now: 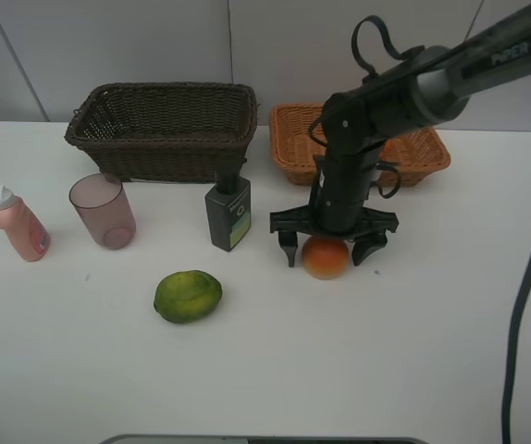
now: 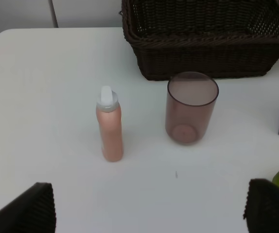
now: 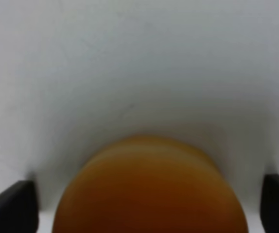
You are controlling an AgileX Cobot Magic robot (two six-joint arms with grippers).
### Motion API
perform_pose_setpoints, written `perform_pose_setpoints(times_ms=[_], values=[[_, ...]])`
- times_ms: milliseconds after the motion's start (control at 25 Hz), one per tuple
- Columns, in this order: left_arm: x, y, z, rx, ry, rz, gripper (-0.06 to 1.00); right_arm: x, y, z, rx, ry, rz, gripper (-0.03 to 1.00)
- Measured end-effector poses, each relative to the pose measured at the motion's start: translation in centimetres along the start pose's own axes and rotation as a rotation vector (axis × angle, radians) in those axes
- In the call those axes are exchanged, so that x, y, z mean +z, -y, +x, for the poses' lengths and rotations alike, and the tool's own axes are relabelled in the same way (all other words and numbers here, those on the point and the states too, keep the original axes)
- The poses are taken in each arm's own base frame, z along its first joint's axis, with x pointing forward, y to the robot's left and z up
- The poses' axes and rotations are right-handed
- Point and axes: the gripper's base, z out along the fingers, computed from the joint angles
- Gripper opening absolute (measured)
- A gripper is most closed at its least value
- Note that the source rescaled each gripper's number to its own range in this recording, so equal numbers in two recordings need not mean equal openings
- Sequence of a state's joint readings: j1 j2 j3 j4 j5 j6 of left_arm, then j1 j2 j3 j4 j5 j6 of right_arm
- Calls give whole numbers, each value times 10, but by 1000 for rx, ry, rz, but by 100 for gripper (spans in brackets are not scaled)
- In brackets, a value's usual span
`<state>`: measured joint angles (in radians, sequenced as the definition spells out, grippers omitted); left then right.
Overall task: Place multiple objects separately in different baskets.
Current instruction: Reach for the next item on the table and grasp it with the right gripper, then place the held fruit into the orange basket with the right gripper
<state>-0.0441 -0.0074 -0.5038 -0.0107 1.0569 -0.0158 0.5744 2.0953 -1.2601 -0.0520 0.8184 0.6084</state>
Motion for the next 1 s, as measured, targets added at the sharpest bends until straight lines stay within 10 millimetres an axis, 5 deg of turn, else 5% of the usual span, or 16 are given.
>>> perform_pose_setpoints(times_ms=[120,1000], values=[[0,0,0,0,0,0,99,0,0,0,3,-4,-1,37],[0,0,0,0,0,0,99,0,-1,1,18,-13,-15,37]])
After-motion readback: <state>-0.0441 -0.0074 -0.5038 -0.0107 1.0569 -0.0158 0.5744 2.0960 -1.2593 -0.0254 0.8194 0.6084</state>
